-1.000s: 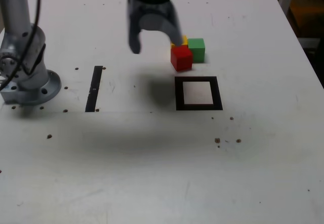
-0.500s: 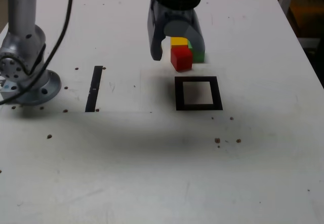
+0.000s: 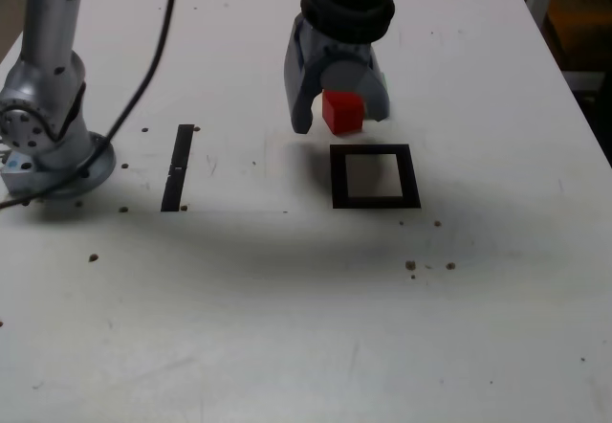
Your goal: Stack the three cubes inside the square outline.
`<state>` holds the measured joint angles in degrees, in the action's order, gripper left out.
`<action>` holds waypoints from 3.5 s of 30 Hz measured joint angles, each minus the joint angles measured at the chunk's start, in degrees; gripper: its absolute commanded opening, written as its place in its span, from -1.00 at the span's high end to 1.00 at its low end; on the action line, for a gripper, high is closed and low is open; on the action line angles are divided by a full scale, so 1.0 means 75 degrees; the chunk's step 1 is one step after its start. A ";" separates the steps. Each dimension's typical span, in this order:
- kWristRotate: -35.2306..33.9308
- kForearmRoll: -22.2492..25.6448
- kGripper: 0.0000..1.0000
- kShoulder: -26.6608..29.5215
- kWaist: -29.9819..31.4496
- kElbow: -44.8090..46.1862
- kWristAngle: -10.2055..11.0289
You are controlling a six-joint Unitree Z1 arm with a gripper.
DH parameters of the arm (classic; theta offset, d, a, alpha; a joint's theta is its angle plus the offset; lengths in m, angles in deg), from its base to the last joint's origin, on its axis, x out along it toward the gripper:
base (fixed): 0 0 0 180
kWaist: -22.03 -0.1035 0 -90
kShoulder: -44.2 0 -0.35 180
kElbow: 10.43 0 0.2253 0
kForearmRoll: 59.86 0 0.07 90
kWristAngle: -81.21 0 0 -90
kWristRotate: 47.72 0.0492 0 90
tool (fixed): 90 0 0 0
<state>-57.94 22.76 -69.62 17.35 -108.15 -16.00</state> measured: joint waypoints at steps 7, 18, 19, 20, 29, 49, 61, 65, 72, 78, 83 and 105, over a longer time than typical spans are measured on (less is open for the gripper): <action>0.0108 -0.0005 -0.53 -0.0408 -0.0163 -0.0252 -0.0067; 0.0222 0.0005 -0.53 -0.0589 -0.0354 -0.0269 -0.0130; 0.0242 0.0005 -0.53 -0.0589 -0.0381 -0.0250 -0.0130; 0.0260 0.0005 -0.53 -0.0589 -0.0407 -0.0237 -0.0130; 0.0444 0.0005 -0.53 -0.0725 -0.0615 -0.0225 -0.0150; 0.0828 -0.0290 0.14 -0.0985 -0.0925 -0.0100 -0.0211; 0.1084 -0.0609 0.51 -0.0908 -0.0994 0.0028 -0.0406; 0.0955 -0.0549 0.52 -0.0772 -0.0920 0.0161 -0.0428; 0.0214 -0.0348 0.51 0.0169 -0.0232 0.0484 -0.0407; -0.0408 -0.0302 0.51 0.0466 0.0525 0.0436 -0.0471; -0.0818 -0.0305 0.51 0.0437 0.1068 0.0102 -0.0528; -0.0958 -0.0299 0.51 -0.0659 0.1613 -0.0551 -0.0664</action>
<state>-65.13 20.51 -74.56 29.45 -112.29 -20.98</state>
